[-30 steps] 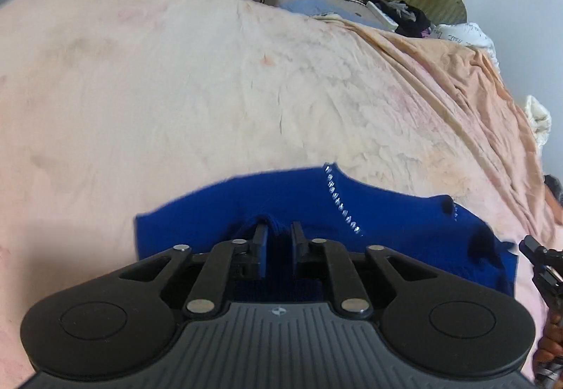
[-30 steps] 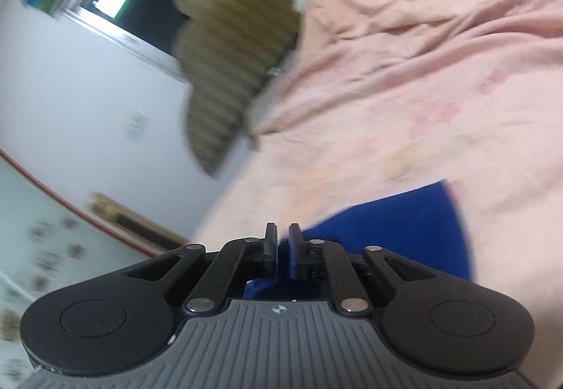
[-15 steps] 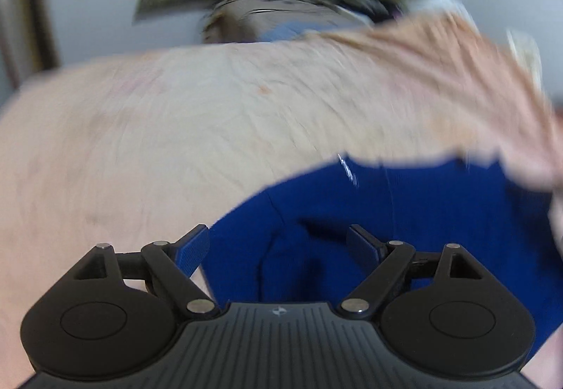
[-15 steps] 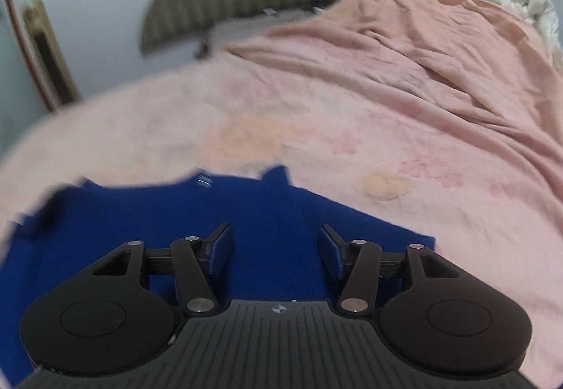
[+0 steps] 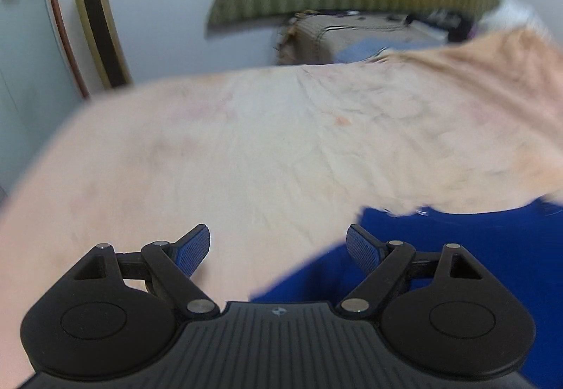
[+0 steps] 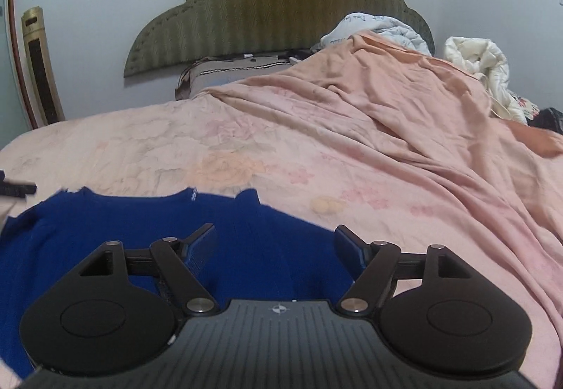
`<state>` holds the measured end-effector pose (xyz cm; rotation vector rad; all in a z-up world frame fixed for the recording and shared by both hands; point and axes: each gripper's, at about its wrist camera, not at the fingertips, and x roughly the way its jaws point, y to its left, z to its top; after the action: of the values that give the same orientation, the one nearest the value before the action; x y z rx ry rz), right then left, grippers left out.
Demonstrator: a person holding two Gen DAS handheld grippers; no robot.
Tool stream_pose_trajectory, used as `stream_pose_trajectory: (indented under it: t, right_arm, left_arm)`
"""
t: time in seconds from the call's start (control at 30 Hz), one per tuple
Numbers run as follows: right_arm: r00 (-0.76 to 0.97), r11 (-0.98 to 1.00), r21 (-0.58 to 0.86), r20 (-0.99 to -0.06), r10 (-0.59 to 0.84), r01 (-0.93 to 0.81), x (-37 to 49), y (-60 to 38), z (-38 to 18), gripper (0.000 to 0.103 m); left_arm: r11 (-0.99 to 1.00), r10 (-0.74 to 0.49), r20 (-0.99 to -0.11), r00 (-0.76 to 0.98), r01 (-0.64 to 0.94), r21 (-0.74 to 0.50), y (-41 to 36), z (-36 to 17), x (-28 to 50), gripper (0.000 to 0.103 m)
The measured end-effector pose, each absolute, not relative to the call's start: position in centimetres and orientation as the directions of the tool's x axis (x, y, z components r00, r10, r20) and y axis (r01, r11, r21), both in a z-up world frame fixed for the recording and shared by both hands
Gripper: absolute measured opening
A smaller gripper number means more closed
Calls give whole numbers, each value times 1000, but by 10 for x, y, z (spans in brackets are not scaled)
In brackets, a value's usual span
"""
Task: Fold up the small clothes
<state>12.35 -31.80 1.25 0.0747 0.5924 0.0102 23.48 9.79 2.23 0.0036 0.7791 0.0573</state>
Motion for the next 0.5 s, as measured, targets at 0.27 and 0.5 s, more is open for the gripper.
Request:
stream_pose_trajectory:
  t: [0.27,0.5]
  right_arm:
    - [783,943,331,-597,174,43,49,-361,-10,74]
    - [748,926,378,-618,242,12,19,-344,-25,44]
  left_arm:
    - [965,-258,-770,583,125,-229,135,-8,117,85]
    - [950,-311,-740,596,164,-267,129,-17,85,63]
